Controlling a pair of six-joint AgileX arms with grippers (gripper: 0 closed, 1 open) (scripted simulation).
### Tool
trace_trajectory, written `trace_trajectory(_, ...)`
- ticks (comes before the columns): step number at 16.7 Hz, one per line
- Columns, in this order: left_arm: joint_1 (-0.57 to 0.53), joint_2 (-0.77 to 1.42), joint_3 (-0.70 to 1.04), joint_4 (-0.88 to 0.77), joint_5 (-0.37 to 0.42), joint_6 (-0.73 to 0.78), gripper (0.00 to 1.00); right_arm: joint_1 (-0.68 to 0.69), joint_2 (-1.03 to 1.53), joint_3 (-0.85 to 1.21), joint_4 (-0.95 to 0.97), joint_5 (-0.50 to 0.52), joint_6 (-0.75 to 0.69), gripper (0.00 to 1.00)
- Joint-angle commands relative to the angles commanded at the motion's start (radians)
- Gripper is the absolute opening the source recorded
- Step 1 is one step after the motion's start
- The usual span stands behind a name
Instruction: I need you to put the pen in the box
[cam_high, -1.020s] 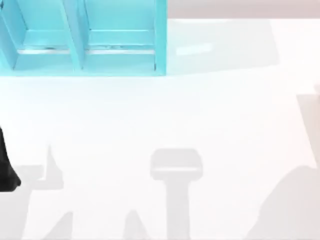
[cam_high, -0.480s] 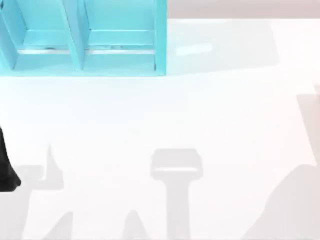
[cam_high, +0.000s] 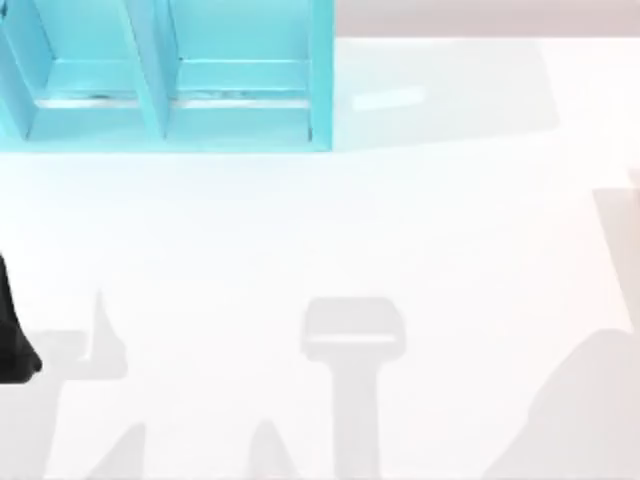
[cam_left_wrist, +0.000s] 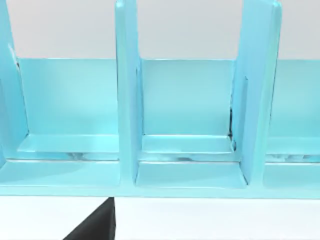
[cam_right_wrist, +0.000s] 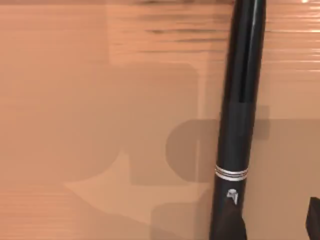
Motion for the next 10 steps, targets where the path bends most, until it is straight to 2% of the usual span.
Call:
trace_trajectory(6,0.0,0.0,0.0,0.0,0.0,0.0,1.0,0.0,0.0,0.0,0.0,0.0,0.0,0.98)
trace_trajectory(10,0.0,0.0,0.0,0.0,0.0,0.0,1.0,0.0,0.0,0.0,0.0,0.0,0.0,1.0)
